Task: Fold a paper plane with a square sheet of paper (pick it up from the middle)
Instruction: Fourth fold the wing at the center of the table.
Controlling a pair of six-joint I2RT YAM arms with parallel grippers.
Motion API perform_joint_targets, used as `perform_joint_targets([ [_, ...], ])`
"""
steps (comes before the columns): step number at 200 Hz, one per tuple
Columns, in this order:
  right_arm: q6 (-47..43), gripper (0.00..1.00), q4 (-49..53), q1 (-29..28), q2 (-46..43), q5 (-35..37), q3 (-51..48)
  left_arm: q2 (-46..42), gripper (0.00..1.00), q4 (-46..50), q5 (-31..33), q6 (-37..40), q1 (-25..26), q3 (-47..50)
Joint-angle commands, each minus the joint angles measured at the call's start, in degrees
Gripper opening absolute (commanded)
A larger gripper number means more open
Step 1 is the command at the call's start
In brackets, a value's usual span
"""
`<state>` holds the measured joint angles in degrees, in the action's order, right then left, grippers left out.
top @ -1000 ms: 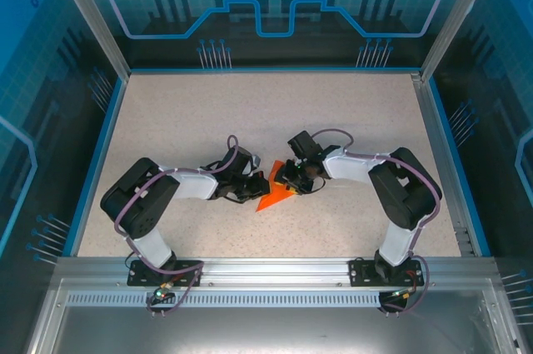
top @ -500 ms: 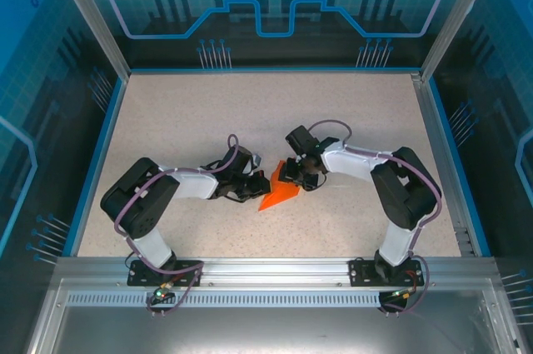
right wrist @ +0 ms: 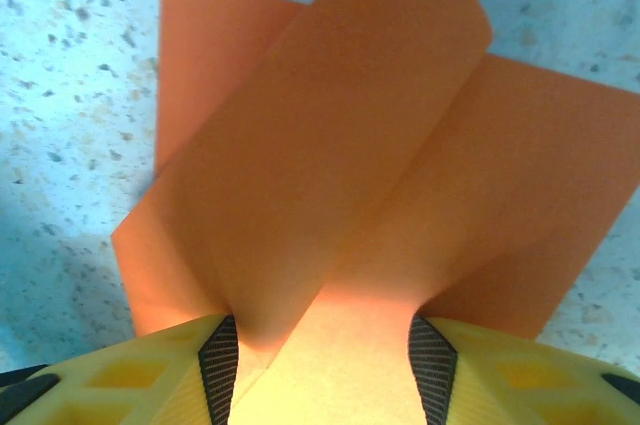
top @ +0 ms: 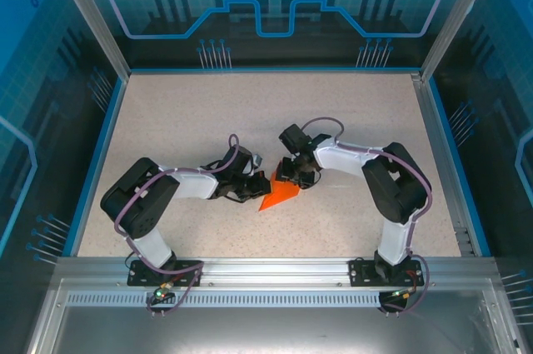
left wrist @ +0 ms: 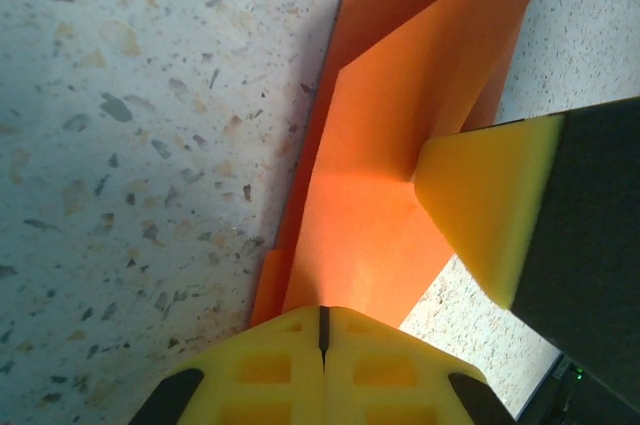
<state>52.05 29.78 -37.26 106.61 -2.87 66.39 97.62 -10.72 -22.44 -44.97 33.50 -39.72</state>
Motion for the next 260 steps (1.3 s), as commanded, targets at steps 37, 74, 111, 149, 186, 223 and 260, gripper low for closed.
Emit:
perform_joint_targets([
  [37,3.19,0.49,5.19,-0.12,3.43,3.02,0.32,-0.17,0.04,1.16,-1.9,1.55,0.21,-1.25],
  [74,4.93,0.46,5.99,0.17,4.57,3.07,-0.38,-3.24,0.06,0.87,-1.83,1.38,0.21,-0.7],
  [111,5.73,0.44,6.34,0.23,5.71,2.63,-0.47,-6.66,0.11,0.13,-1.19,0.67,0.19,0.79],
  [149,6.4,0.44,6.61,0.35,6.12,2.4,-0.47,-6.87,0.13,-0.05,-1.68,0.43,1.79,0.7],
  [186,6.85,0.44,6.6,0.58,6.19,2.01,-0.8,-5.58,0.13,0.87,-1.44,0.78,2.58,0.79],
  [223,7.18,0.43,6.69,0.78,6.16,1.99,-1.15,-3.07,0.12,2.53,-1.18,1.2,2.67,0.02],
  [260,7.41,0.42,7.05,1.14,6.16,2.16,-1.68,-2.19,0.11,4.4,1.03,1.55,2.63,-0.69],
])
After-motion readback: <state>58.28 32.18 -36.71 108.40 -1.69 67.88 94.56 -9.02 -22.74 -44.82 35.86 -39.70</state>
